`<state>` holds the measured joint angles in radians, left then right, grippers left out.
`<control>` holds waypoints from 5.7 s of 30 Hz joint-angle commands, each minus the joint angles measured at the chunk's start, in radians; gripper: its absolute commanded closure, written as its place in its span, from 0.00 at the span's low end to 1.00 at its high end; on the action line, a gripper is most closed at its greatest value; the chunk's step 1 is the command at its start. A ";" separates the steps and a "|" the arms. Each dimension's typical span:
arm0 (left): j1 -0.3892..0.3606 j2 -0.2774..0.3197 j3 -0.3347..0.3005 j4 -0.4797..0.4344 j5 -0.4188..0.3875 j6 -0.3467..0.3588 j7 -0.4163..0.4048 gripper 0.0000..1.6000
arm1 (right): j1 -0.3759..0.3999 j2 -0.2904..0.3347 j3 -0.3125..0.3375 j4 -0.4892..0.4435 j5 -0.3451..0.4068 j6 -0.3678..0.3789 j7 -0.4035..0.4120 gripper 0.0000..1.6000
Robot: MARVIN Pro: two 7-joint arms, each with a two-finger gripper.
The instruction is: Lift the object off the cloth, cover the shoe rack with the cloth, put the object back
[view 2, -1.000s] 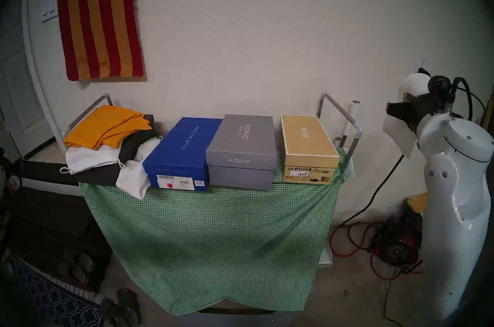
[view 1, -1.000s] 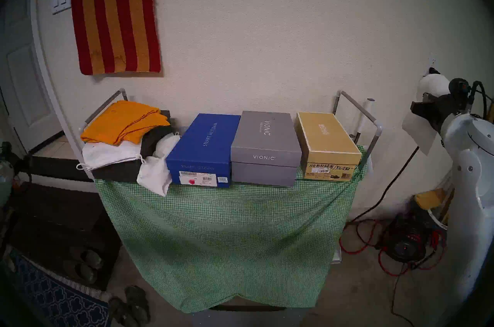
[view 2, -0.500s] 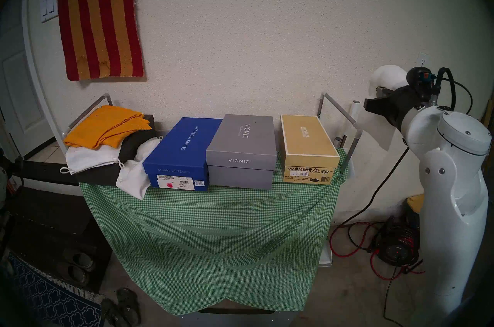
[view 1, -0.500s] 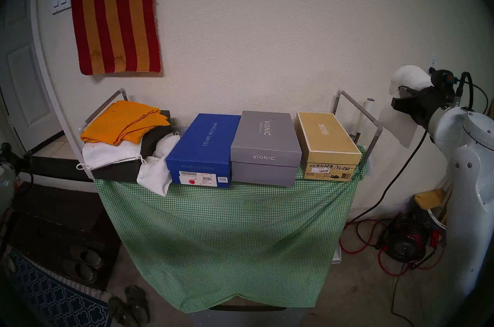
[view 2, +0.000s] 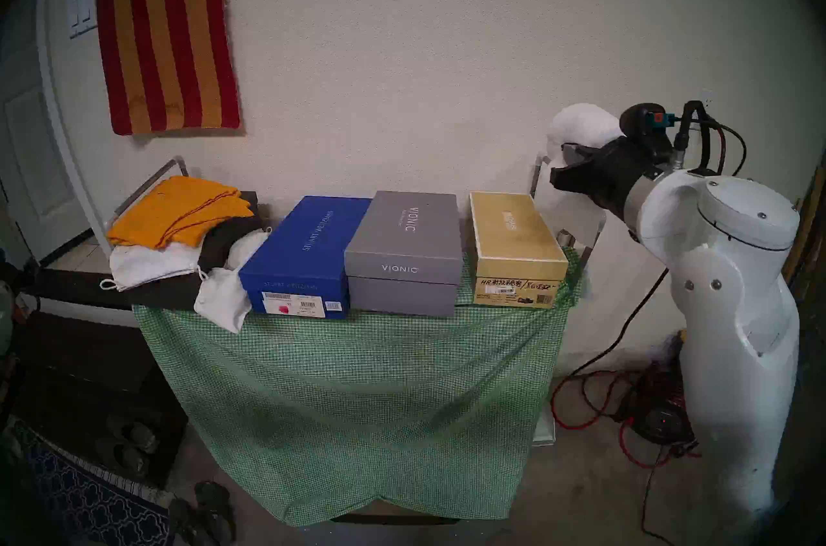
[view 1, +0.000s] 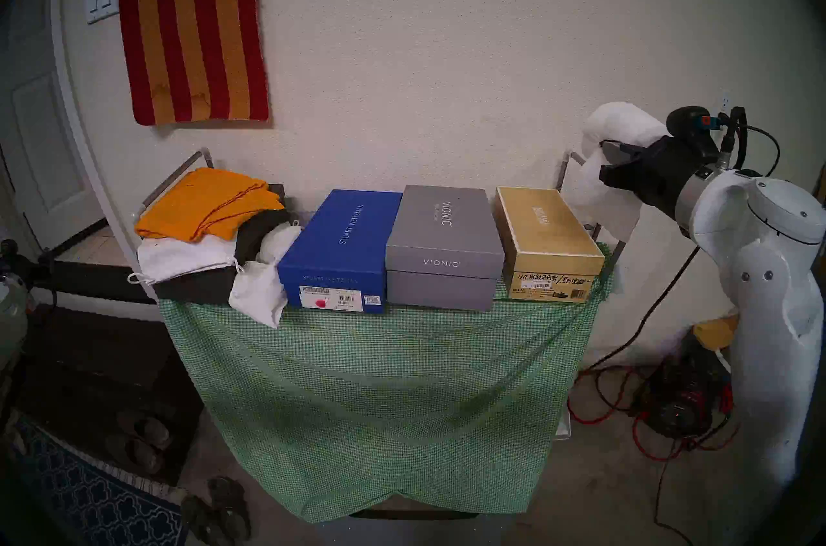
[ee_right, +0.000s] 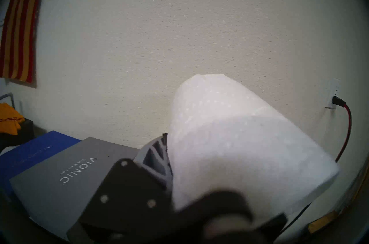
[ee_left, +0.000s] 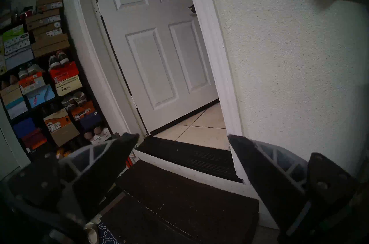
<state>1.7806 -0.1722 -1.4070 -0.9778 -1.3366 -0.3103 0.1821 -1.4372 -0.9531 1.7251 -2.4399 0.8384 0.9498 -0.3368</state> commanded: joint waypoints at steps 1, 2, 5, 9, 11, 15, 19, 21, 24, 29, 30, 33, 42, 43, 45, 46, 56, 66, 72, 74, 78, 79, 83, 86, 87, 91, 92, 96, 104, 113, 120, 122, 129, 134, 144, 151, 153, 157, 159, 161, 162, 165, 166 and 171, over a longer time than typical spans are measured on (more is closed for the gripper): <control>0.044 0.005 -0.012 -0.013 -0.008 -0.058 0.031 0.00 | 0.027 -0.028 -0.043 -0.004 0.014 -0.011 0.000 1.00; 0.044 0.005 -0.012 -0.013 -0.008 -0.058 0.031 0.00 | 0.027 -0.028 -0.043 -0.004 0.014 -0.011 0.000 1.00; 0.064 0.005 -0.017 -0.023 -0.012 -0.093 0.053 0.00 | 0.022 -0.049 -0.066 -0.004 0.020 -0.008 -0.011 1.00; 0.085 0.006 -0.021 -0.034 -0.017 -0.127 0.074 0.00 | 0.016 -0.064 -0.097 -0.004 0.021 -0.006 -0.022 1.00; 0.093 0.006 -0.022 -0.038 -0.018 -0.141 0.083 0.00 | 0.012 -0.070 -0.113 -0.004 0.022 -0.006 -0.029 1.00; 0.108 0.007 -0.025 -0.046 -0.021 -0.165 0.099 0.00 | 0.011 -0.080 -0.135 0.009 0.022 -0.007 -0.041 1.00; 0.135 0.009 -0.029 -0.061 -0.025 -0.210 0.127 0.00 | 0.026 -0.093 -0.160 0.062 0.013 -0.012 -0.068 1.00; 0.143 0.010 -0.030 -0.065 -0.026 -0.223 0.136 0.00 | 0.034 -0.097 -0.165 0.084 0.012 -0.015 -0.075 1.00; 0.161 0.011 -0.033 -0.074 -0.028 -0.250 0.154 0.00 | 0.053 -0.106 -0.177 0.117 0.007 -0.021 -0.089 1.00; 0.185 0.014 -0.037 -0.087 -0.030 -0.288 0.180 0.00 | 0.088 -0.120 -0.202 0.162 -0.005 -0.031 -0.103 1.00; 0.190 0.015 -0.037 -0.090 -0.030 -0.295 0.185 0.00 | 0.097 -0.124 -0.209 0.172 -0.008 -0.034 -0.106 1.00; 0.205 0.016 -0.040 -0.098 -0.031 -0.318 0.201 0.00 | 0.125 -0.136 -0.230 0.199 -0.015 -0.041 -0.114 1.00; 0.247 0.024 -0.045 -0.119 -0.032 -0.377 0.244 0.00 | 0.180 -0.169 -0.285 0.279 -0.040 -0.056 -0.141 1.00; 0.253 0.025 -0.046 -0.122 -0.032 -0.385 0.250 0.00 | 0.186 -0.173 -0.291 0.291 -0.045 -0.058 -0.146 1.00; 0.263 0.027 -0.048 -0.128 -0.032 -0.399 0.261 0.00 | 0.193 -0.178 -0.303 0.313 -0.052 -0.058 -0.154 1.00; 0.268 0.028 -0.048 -0.130 -0.032 -0.406 0.266 0.00 | 0.195 -0.180 -0.309 0.322 -0.056 -0.059 -0.157 1.00; 0.326 0.043 -0.055 -0.157 -0.031 -0.480 0.324 0.00 | 0.220 -0.202 -0.354 0.408 -0.091 -0.063 -0.197 1.00; 0.381 0.055 -0.064 -0.182 -0.023 -0.547 0.383 0.00 | 0.251 -0.213 -0.376 0.456 -0.123 -0.065 -0.229 1.00; 0.410 0.059 -0.072 -0.195 -0.010 -0.581 0.418 0.00 | 0.256 -0.215 -0.392 0.478 -0.138 -0.060 -0.241 1.00; 0.419 0.059 -0.076 -0.199 -0.005 -0.591 0.428 0.00 | 0.259 -0.216 -0.395 0.482 -0.142 -0.057 -0.246 1.00; 0.437 0.061 -0.082 -0.206 0.005 -0.609 0.450 0.00 | 0.263 -0.214 -0.401 0.491 -0.150 -0.054 -0.253 1.00; 0.442 0.061 -0.085 -0.208 0.008 -0.614 0.455 0.00 | 0.264 -0.214 -0.402 0.493 -0.151 -0.052 -0.254 1.00; 0.461 0.063 -0.093 -0.216 0.019 -0.631 0.478 0.00 | 0.267 -0.214 -0.407 0.494 -0.156 -0.049 -0.259 1.00; 0.472 0.064 -0.098 -0.220 0.027 -0.642 0.492 0.00 | 0.270 -0.216 -0.408 0.495 -0.157 -0.045 -0.261 1.00; 0.477 0.064 -0.101 -0.222 0.030 -0.646 0.497 0.00 | 0.271 -0.216 -0.408 0.496 -0.158 -0.043 -0.262 1.00; 0.493 0.065 -0.110 -0.228 0.041 -0.650 0.516 0.00 | 0.275 -0.217 -0.408 0.498 -0.157 -0.031 -0.263 1.00; 0.497 0.065 -0.112 -0.229 0.044 -0.650 0.521 0.00 | 0.276 -0.217 -0.408 0.498 -0.158 -0.028 -0.264 1.00; 0.512 0.066 -0.122 -0.235 0.055 -0.650 0.539 0.00 | 0.277 -0.220 -0.407 0.497 -0.156 -0.014 -0.266 1.00; 0.543 0.067 -0.145 -0.247 0.078 -0.650 0.576 0.00 | 0.277 -0.221 -0.399 0.497 -0.152 0.010 -0.270 0.34; 0.574 0.068 -0.172 -0.260 0.103 -0.650 0.615 0.00 | 0.267 -0.220 -0.387 0.495 -0.137 0.010 -0.274 0.00; 0.599 0.069 -0.194 -0.269 0.123 -0.650 0.644 0.00 | 0.264 -0.205 -0.377 0.490 -0.134 0.010 -0.292 0.00; 0.599 0.069 -0.194 -0.269 0.123 -0.650 0.644 0.00 | 0.264 -0.205 -0.377 0.490 -0.134 0.010 -0.292 0.00; 0.619 0.066 -0.215 -0.278 0.141 -0.650 0.669 0.00 | 0.253 -0.197 -0.347 0.443 -0.116 0.010 -0.315 0.00; 0.629 0.063 -0.227 -0.283 0.152 -0.650 0.682 0.00 | 0.246 -0.185 -0.317 0.419 -0.101 0.010 -0.331 0.00; 0.655 0.051 -0.263 -0.293 0.179 -0.650 0.697 0.00 | 0.225 -0.173 -0.273 0.383 -0.062 0.010 -0.362 0.00; 0.673 0.035 -0.295 -0.298 0.199 -0.650 0.695 0.00 | 0.186 -0.153 -0.261 0.342 -0.031 0.010 -0.379 0.00; 0.673 0.035 -0.295 -0.298 0.199 -0.650 0.695 0.00 | 0.186 -0.153 -0.261 0.342 -0.031 0.010 -0.379 0.00; 0.673 0.035 -0.295 -0.298 0.199 -0.650 0.695 0.00 | 0.186 -0.153 -0.261 0.342 -0.031 0.010 -0.379 0.00; 0.678 0.030 -0.305 -0.299 0.204 -0.650 0.694 0.00 | 0.173 -0.143 -0.254 0.323 -0.024 0.010 -0.383 0.00; 0.682 0.025 -0.315 -0.301 0.209 -0.650 0.693 0.00 | 0.159 -0.129 -0.240 0.301 -0.019 0.010 -0.390 0.00; 0.682 0.025 -0.315 -0.301 0.209 -0.650 0.693 0.00 | 0.159 -0.129 -0.240 0.301 -0.019 0.010 -0.390 0.00; 0.689 0.017 -0.330 -0.304 0.218 -0.650 0.691 0.00 | 0.135 -0.094 -0.220 0.265 -0.016 0.010 -0.398 0.00; 0.689 0.017 -0.330 -0.304 0.218 -0.650 0.691 0.00 | 0.135 -0.094 -0.220 0.265 -0.016 0.010 -0.398 0.00; 0.700 0.003 -0.356 -0.310 0.233 -0.650 0.688 0.00 | 0.106 -0.049 -0.172 0.202 -0.005 0.010 -0.413 0.00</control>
<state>2.4567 -0.1550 -1.7324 -1.2826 -1.1149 -0.9603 0.8608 -1.2886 -1.0641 1.5106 -2.1673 0.8256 0.9616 -0.7375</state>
